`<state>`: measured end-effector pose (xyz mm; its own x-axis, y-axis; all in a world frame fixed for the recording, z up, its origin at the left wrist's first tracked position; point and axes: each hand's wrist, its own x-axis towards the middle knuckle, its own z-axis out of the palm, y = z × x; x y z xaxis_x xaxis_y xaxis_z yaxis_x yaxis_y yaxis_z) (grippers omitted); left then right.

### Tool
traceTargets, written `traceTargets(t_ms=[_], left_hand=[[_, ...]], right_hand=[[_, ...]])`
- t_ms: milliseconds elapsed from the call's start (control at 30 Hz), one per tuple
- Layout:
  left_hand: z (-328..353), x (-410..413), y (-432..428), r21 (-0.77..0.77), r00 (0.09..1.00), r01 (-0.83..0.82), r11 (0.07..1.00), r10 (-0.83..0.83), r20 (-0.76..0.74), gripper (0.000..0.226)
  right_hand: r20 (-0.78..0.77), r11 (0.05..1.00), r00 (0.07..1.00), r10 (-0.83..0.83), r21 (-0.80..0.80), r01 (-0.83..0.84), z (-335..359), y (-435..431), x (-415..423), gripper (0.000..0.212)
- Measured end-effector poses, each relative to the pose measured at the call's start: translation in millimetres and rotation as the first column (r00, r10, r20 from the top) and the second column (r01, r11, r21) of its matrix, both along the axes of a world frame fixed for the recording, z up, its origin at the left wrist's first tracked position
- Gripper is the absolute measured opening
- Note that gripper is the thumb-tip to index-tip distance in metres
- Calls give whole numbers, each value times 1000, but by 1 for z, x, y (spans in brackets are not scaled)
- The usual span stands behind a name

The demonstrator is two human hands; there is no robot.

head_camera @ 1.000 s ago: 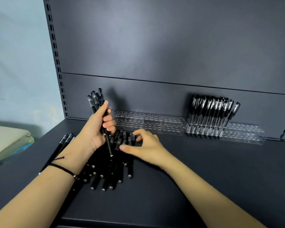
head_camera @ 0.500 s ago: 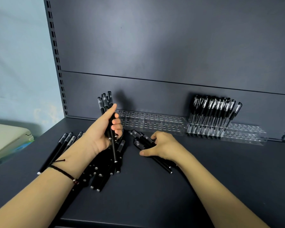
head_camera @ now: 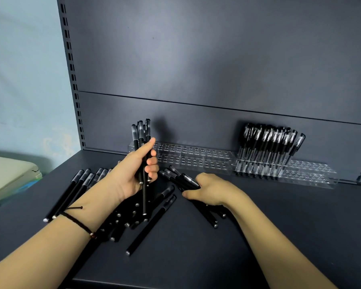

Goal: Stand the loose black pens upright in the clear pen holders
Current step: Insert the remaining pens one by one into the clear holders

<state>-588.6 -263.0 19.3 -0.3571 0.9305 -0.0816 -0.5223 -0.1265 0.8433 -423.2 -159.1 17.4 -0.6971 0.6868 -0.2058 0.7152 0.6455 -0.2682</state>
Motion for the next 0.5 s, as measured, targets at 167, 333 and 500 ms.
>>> traceTargets(t_ms=[167, 333, 500], left_hand=[[-1, 0, 0, 1, 1000, -4, 1000, 4, -8, 31], [-1, 1, 1, -10, 1000, -16, 1000, 16, -10, 28], [-2, 1, 2, 21, 998, -37, 999, 38, -54, 16]], right_hand=[[-208, 984, 975, -80, -174, 44, -10, 15, 2, 37], [-470, 927, 853, -226, -373, 41, -8, 16, 3, 19], [-689, 795, 590, -422, -593, -124, -2, 15, 1, 17]])
